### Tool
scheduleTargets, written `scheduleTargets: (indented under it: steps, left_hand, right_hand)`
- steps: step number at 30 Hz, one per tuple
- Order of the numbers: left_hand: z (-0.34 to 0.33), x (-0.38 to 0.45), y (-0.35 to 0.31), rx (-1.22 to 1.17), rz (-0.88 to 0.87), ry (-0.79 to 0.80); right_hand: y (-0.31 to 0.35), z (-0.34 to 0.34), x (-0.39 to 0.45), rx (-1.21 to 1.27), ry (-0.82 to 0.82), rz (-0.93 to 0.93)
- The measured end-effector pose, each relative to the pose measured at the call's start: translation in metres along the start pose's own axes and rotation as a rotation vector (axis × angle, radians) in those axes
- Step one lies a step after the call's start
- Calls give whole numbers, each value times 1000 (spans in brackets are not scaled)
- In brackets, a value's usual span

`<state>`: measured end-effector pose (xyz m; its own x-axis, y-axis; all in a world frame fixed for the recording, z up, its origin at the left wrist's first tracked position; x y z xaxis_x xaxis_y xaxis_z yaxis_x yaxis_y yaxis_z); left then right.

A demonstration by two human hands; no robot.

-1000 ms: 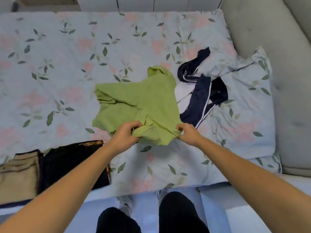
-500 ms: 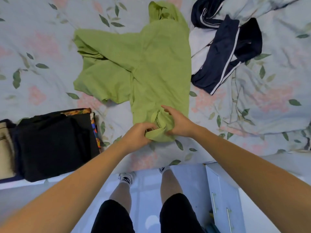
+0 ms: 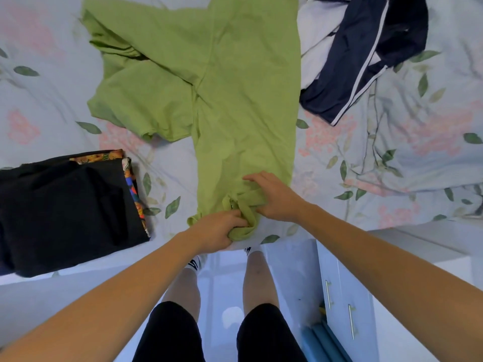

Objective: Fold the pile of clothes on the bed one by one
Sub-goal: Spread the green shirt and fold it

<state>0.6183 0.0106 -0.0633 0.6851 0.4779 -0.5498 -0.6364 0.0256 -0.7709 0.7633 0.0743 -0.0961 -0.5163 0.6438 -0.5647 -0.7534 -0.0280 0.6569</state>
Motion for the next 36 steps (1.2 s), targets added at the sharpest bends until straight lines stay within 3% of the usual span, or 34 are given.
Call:
scheduleTargets:
  steps: [7, 15, 19, 20, 25, 29, 33, 36]
  left_hand:
    - [-6, -8, 5, 67, -27, 95]
    - [-27, -28, 27, 73, 97, 9]
    - [-58, -38, 39, 40, 198, 186]
    - [-60, -39, 41, 45, 219, 195]
    - [-18, -24, 39, 26, 221, -81]
    - [80, -3, 39, 11, 163, -467]
    - [202, 11, 51, 24, 192, -815]
    - [277, 23, 67, 115, 257, -897]
  right_hand:
    - [28, -35, 21, -249, 371, 32]
    - [11, -27, -28, -231, 341, -39]
    - [-5, -49, -70, -316, 652, -166]
    - [-5, -49, -73, -315, 650, -186]
    - [11, -10, -39, -262, 148, -83]
    - [26, 51, 13, -256, -192, -68]
    - [36, 114, 75, -248, -327, -82]
    - [44, 153, 123, -292, -352, -66]
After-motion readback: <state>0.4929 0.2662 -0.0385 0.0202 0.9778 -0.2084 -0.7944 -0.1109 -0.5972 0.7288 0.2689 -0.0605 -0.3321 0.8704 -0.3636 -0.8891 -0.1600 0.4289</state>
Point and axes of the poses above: each hand's wrist, its own x-axis towards the middle knuckle, its own z-axis out of the back of the hand, y = z × x, the point moved 7 cm from there along x, towards the middle knuckle, and after that the axes turned 3 degrees about -x, right-handed, at the moved point
